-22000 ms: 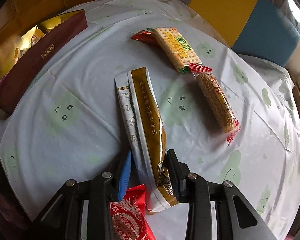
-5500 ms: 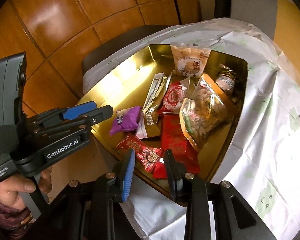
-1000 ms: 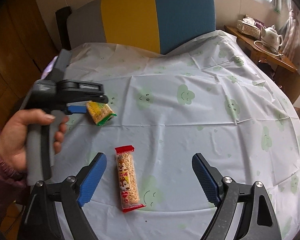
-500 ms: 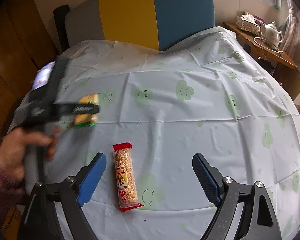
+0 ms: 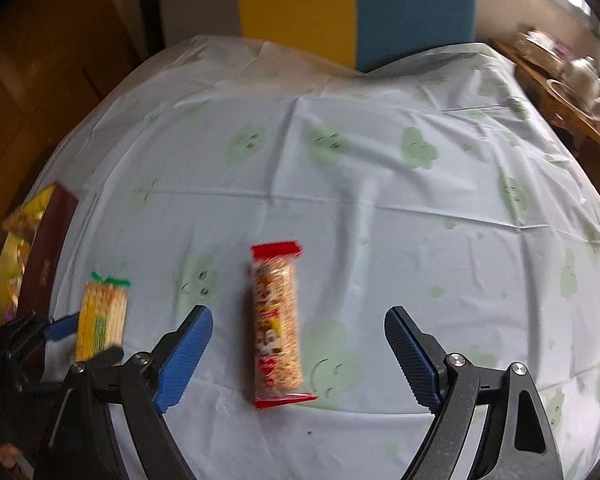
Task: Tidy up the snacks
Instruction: 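Lift the WEIDAN cracker pack with the left gripper toward the gold tray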
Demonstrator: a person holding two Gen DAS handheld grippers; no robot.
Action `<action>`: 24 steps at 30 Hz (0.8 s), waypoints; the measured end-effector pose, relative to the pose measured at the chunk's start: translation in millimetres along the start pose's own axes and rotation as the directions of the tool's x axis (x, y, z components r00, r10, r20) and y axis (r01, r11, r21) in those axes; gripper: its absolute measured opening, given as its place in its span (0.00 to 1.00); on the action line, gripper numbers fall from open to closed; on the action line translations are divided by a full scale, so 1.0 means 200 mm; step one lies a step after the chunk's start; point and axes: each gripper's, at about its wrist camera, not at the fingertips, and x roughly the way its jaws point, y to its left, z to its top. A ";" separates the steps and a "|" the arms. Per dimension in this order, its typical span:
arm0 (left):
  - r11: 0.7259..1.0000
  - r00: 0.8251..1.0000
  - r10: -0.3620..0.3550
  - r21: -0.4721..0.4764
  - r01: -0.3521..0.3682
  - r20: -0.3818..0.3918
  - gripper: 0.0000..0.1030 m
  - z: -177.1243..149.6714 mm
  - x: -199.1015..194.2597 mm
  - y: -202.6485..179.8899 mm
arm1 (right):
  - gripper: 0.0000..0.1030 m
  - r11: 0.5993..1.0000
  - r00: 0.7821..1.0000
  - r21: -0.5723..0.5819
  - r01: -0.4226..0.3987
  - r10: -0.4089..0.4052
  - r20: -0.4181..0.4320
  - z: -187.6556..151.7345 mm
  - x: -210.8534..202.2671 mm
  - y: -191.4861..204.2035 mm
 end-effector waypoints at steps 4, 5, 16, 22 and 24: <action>1.000 0.997 0.010 0.026 -0.012 0.073 0.53 -0.09 0.01 -0.03 | 0.86 0.998 0.999 -0.058 0.006 -0.008 -0.041 -0.03 0.07 0.06; 1.000 0.996 0.010 0.026 -0.013 0.093 0.53 -0.10 0.00 -0.03 | 0.86 0.998 0.999 -0.069 0.007 -0.010 -0.050 -0.04 0.09 0.08; 1.000 0.986 -0.002 0.015 0.000 0.169 0.53 -0.16 -0.01 -0.01 | 0.28 0.972 0.994 -0.221 -0.075 0.056 -0.092 -0.12 0.15 0.23; 1.000 0.982 0.000 0.012 -0.002 0.187 0.53 -0.17 -0.01 -0.01 | 0.29 0.968 0.991 -0.233 -0.091 0.066 -0.113 -0.15 0.19 0.24; 1.000 0.981 -0.002 0.011 0.000 0.193 0.53 -0.18 -0.01 -0.01 | 0.29 0.972 0.990 -0.210 -0.104 0.080 -0.119 -0.15 0.19 0.21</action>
